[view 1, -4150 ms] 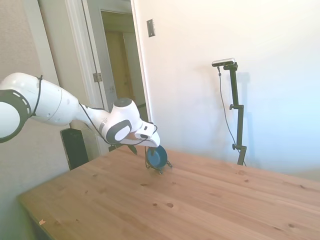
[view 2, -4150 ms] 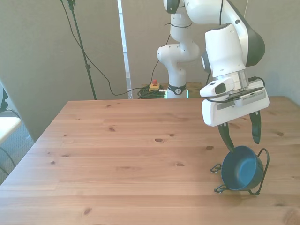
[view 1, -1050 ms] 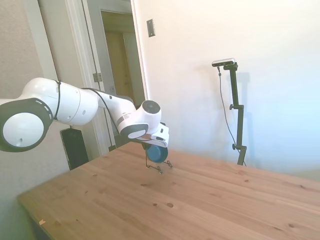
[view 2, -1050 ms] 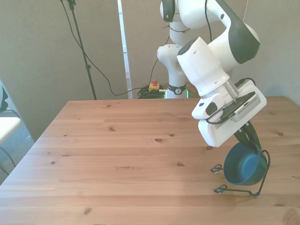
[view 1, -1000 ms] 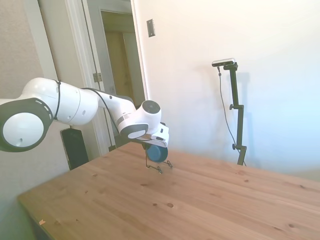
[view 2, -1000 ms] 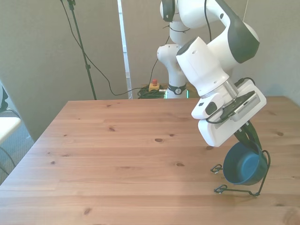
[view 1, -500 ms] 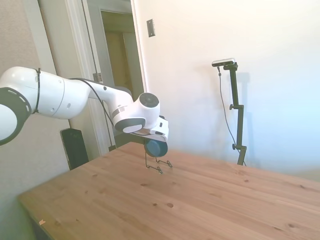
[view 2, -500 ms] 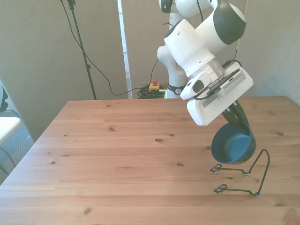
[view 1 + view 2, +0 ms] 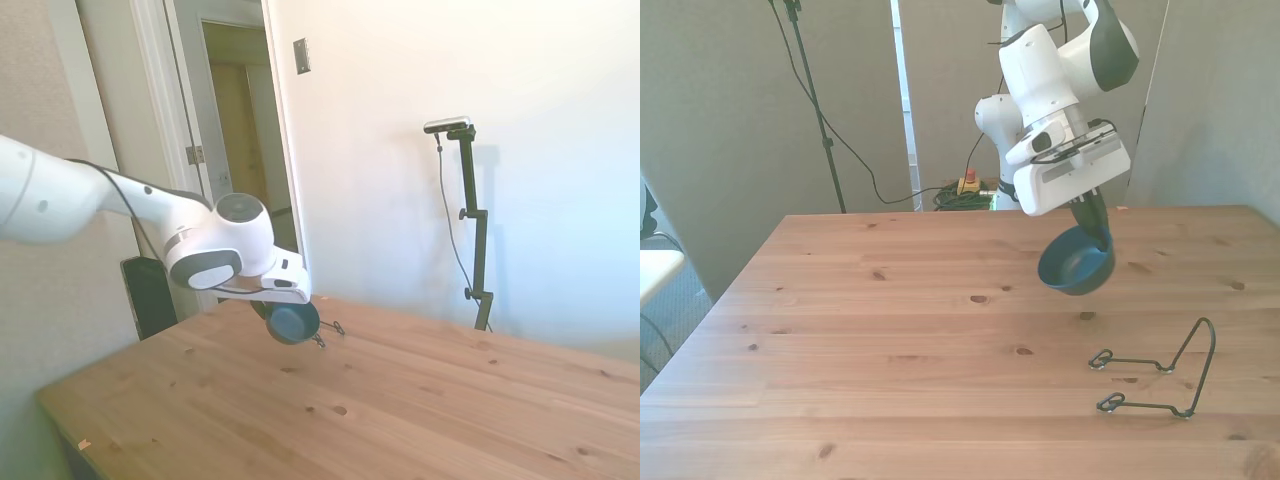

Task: Unload the bowl

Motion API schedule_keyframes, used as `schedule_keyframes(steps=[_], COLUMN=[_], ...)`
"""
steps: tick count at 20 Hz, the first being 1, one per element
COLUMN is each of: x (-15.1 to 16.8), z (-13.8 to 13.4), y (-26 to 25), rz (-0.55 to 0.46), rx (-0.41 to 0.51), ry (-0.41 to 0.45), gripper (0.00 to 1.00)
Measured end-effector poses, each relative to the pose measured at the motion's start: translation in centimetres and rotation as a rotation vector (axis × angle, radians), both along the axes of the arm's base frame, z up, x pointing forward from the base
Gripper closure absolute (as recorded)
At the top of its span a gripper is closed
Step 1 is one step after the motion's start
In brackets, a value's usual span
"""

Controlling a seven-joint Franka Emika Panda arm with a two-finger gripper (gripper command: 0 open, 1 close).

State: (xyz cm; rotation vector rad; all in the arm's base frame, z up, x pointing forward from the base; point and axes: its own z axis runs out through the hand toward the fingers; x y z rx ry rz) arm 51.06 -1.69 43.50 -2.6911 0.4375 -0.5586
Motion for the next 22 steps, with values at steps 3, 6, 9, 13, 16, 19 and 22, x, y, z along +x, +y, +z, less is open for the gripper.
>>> schedule_keyframes(steps=[3, 6, 9, 13, 16, 19, 22], x=[-2.4, -3.6, -4.8, -5.7, -5.8, -5.2, -4.3], z=[-1.6, -2.5, -3.4, -4.6, -5.5, -6.9, -7.5], y=[-0.5, -0.8, -0.8, 0.1, 0.6, 1.2, 2.2], rz=[-0.085, -0.162, -0.214, -0.239, -0.246, -0.249, -0.254], rx=[-0.094, -0.158, -0.225, -0.264, -0.28, -0.31, -0.311], ry=[0.061, 0.108, 0.148, 0.232, 0.284, 0.321, 0.341], gripper=[1.0, 1.0, 1.0, 1.0, 1.0, 1.0, 1.0])
